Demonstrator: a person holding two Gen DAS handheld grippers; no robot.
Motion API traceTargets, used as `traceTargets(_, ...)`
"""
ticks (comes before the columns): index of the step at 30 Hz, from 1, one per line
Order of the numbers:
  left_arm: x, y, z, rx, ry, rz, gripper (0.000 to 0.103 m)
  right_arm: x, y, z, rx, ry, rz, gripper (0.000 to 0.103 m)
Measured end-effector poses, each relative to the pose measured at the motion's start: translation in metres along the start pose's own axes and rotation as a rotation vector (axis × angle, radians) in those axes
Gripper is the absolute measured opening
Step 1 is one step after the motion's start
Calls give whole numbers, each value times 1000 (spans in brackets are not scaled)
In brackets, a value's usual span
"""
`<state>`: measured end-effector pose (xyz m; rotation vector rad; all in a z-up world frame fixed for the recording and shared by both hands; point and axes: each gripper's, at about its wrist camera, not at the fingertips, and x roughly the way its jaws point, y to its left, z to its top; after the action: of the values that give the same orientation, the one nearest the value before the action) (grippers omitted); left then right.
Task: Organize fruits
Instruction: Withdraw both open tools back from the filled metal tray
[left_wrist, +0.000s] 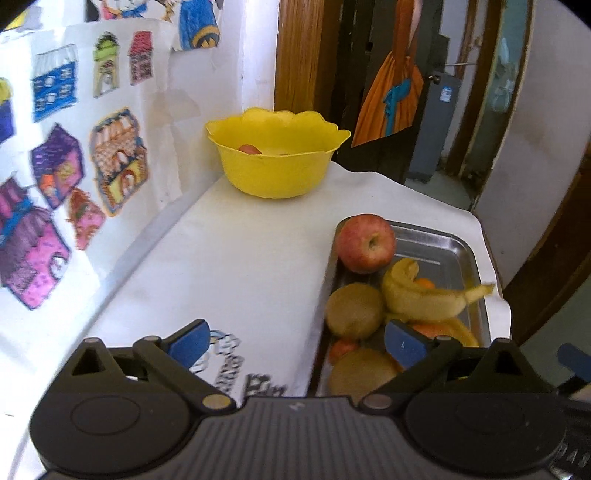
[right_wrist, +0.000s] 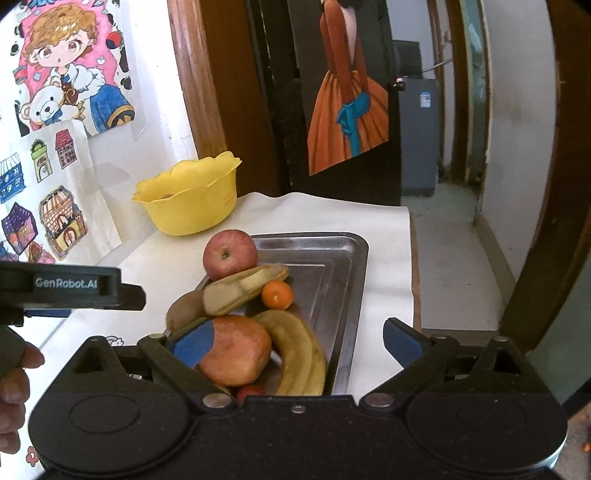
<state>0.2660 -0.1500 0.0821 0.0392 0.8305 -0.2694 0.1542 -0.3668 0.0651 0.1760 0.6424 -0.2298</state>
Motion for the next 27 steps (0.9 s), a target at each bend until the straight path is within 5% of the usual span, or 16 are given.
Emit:
traceTargets(14, -82, 78, -47, 69, -54, -89, 102, -104, 87, -42, 39, -108, -161, 102)
traceTargets(27, -96, 115, -91, 70, -49, -106, 102, -129, 120, -74, 27, -47, -186, 102)
